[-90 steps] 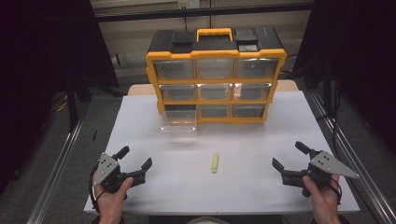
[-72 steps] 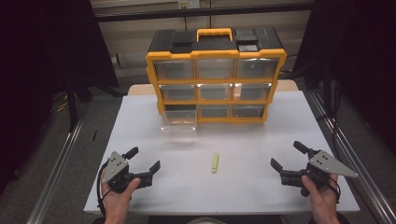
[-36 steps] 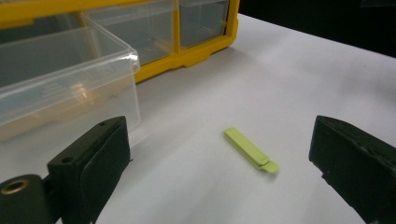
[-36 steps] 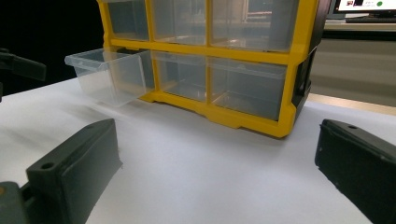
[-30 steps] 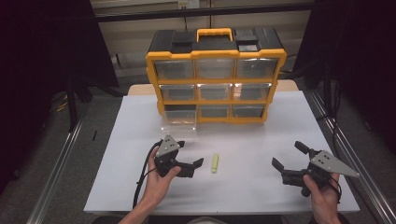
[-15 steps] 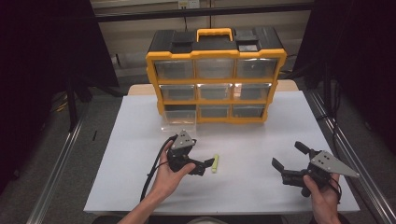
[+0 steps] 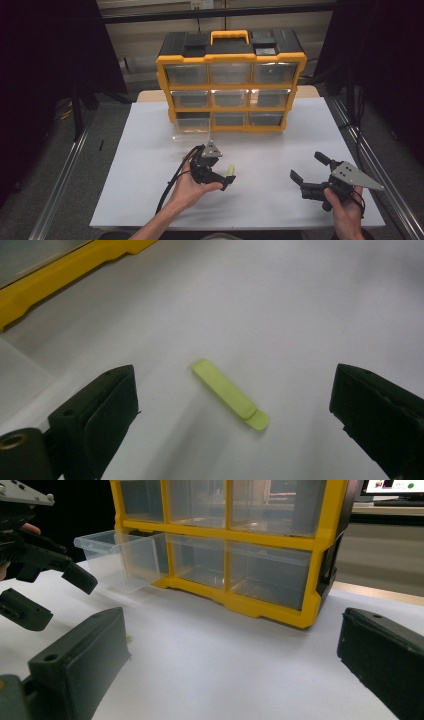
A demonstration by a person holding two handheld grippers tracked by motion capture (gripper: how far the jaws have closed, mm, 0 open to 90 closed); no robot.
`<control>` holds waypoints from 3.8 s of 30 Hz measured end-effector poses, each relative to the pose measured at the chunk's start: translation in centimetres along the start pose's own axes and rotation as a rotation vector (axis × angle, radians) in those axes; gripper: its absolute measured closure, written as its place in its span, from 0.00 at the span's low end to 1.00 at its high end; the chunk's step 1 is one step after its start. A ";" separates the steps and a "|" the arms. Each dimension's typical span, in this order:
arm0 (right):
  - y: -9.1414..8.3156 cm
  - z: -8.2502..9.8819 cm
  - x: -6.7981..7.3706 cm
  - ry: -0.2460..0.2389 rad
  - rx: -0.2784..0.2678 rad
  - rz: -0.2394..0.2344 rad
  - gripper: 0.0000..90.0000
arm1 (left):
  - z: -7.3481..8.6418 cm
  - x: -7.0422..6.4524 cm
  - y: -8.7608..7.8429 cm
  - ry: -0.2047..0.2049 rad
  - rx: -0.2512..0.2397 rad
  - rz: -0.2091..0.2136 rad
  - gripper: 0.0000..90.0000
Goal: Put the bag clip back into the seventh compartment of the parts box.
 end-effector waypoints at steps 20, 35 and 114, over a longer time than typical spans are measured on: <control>0.1 0.0 0.1 0.001 0.012 -0.012 0.00 | -1.4 0.4 2.8 -0.020 0.233 0.068 0.17; 0.0 0.1 0.2 -0.007 0.014 -0.023 0.00 | -1.5 0.1 4.3 -0.018 0.336 0.078 0.37; -0.1 0.3 0.1 0.020 0.022 -0.026 0.00 | -1.1 2.0 -0.6 0.008 0.004 0.086 0.87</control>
Point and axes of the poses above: each handheld gripper's, and its own axes: y roughly forward along the jaws, z roughly out of its underside, x roughly to its left, the point moved 3 cm from there along y, roughly forward along the jaws, and after that the axes turned 12 degrees about -z, right-handed, at the moved point
